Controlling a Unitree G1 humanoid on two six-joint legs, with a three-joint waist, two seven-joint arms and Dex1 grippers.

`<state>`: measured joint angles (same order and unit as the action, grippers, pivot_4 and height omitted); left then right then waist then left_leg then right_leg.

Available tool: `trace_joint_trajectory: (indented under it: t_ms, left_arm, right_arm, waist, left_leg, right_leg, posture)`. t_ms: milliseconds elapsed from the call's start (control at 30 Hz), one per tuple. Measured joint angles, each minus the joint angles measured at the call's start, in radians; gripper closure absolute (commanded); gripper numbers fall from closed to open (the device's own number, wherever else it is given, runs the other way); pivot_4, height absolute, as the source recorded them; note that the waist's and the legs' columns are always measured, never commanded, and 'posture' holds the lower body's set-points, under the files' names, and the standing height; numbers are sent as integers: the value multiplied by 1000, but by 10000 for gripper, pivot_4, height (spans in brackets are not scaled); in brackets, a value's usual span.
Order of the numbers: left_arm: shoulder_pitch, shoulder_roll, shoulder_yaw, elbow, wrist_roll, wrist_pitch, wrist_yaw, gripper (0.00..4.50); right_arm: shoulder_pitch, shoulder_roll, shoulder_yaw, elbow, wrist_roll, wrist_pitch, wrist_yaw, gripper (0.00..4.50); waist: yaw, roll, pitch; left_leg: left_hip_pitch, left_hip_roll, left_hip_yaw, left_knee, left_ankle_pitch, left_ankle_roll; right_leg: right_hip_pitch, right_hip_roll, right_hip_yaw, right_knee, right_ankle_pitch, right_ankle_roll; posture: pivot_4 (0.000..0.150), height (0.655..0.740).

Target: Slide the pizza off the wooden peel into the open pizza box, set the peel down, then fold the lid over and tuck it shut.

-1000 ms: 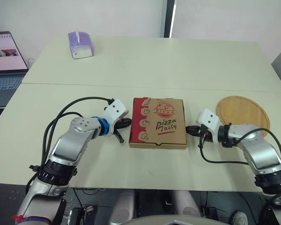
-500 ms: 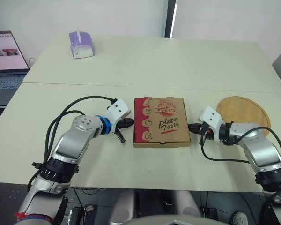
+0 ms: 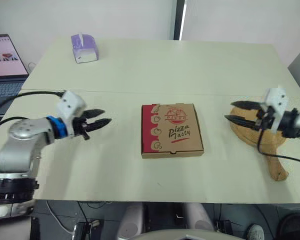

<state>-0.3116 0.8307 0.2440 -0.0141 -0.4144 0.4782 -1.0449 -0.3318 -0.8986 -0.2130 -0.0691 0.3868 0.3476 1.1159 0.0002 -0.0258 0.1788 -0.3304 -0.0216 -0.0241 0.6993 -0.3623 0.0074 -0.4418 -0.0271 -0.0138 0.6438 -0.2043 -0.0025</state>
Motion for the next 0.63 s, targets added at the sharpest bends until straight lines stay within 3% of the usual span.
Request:
trace_joint_trajectory:
  t_ms: [100,167,367,633]
  left_arm:
    - [40,48,112,89,-30,-22,-15,5544]
    - [67,65,164,148,-29,-41,-17,145]
    - [122,88,224,387,17,-156,11,145]
    - [71,89,162,398,90,-208,82,145]
  right_arm:
    - [82,-94,-153,108,7,-5,2,0]
    - [130,-133,-244,187,6,-11,9,0]
    - [277,-197,-405,403,-11,-64,61,0]
    - [240,-196,-385,466,-12,-113,60,0]
  waist:
    - [14,0,0]
    - [16,0,0]
    - [13,0,0]
    - [-3,0,0]
  left_leg:
    - [-1,-1,0,0,0,0]
    - [-1,-1,1,-1,-1,1]
    - [1,-1,2,-1,-1,2]
    - [2,-1,4,-1,-1,1]
  right_leg:
    - [0,-1,0,-2,0,0]
    - [0,-1,0,-2,0,1]
    - [0,-2,1,0,0,1]
    - [1,-2,2,1,0,0]
  posture:
    - [1500,7400]
    - [1500,7400]
    - [1500,7400]
    - [1500,7400]
